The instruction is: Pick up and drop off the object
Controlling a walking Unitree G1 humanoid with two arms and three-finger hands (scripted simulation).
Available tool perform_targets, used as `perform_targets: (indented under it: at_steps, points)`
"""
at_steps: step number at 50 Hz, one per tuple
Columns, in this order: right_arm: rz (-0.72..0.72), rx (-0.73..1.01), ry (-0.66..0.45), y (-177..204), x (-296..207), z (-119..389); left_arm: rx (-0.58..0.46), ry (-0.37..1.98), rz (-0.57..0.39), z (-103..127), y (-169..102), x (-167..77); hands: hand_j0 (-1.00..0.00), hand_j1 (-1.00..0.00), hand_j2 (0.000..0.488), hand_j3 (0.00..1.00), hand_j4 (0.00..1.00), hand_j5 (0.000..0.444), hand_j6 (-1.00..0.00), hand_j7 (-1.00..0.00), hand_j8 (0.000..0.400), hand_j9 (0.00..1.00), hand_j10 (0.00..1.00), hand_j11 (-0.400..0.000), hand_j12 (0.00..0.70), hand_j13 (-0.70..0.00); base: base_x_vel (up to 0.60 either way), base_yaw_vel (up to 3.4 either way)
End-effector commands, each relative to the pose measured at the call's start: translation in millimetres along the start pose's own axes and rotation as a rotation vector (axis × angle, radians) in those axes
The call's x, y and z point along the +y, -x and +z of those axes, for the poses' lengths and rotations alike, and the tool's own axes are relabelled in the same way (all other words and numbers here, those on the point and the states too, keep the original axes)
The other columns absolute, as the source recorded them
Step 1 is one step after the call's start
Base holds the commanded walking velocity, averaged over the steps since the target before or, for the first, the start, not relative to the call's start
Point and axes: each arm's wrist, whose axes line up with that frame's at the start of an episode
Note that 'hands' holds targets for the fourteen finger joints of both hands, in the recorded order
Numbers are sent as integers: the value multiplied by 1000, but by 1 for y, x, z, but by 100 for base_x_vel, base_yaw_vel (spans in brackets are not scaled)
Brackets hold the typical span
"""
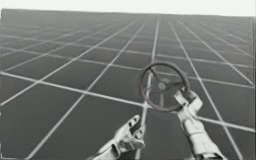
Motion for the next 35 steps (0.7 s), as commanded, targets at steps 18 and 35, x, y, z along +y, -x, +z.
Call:
perform_targets:
  at_steps: [18, 35]
  points:
    - [-3, -22, -34, -2, -5, 9, 3, -20, -10, 2, -2, -6, 0, 0, 0, 1000, 1000, 0, 0, 0, 0, 1000, 1000, -400, 0, -700, 41, -34]
    - [-3, -22, -34, -2, -5, 9, 3, -20, -10, 2, -2, -6, 0, 0, 0, 1000, 1000, 0, 0, 0, 0, 1000, 1000, -400, 0, -700, 30, -59]
